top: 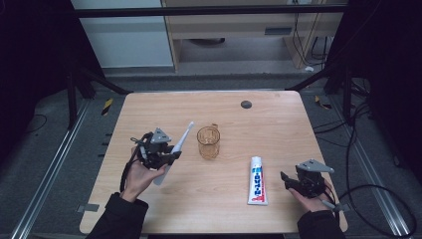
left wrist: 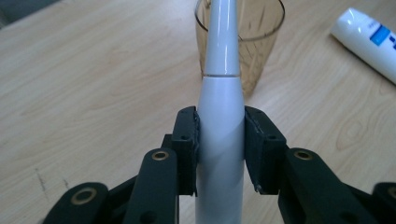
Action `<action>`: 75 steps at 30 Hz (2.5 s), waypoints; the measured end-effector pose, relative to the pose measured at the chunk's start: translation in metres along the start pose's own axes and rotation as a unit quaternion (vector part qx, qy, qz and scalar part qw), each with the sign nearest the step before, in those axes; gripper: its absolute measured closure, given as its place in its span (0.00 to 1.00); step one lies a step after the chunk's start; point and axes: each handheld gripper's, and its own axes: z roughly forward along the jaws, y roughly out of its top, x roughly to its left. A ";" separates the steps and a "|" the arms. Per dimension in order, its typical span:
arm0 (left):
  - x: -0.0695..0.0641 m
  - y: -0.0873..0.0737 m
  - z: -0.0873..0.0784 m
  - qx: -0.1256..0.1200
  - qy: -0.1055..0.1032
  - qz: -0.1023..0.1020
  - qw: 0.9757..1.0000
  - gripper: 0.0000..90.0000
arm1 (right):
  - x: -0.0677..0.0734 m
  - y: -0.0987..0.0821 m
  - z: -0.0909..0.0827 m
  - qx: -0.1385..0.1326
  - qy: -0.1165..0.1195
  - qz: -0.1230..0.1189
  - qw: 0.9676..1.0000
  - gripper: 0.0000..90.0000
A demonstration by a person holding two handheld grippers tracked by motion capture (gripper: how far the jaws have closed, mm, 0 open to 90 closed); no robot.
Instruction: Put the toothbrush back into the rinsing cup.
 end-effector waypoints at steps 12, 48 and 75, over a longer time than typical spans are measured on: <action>0.006 0.027 -0.006 -0.111 0.041 -0.040 0.992 0.74 | 0.000 0.000 0.000 -0.001 -0.003 0.000 1.000 0.41; -0.006 0.089 0.028 -0.277 0.074 -0.096 0.953 0.74 | -0.001 -0.001 0.002 0.001 0.001 0.003 1.000 0.41; -0.025 0.083 0.067 -0.300 0.056 -0.096 0.947 0.74 | -0.002 -0.002 0.002 0.002 0.004 0.002 1.000 0.42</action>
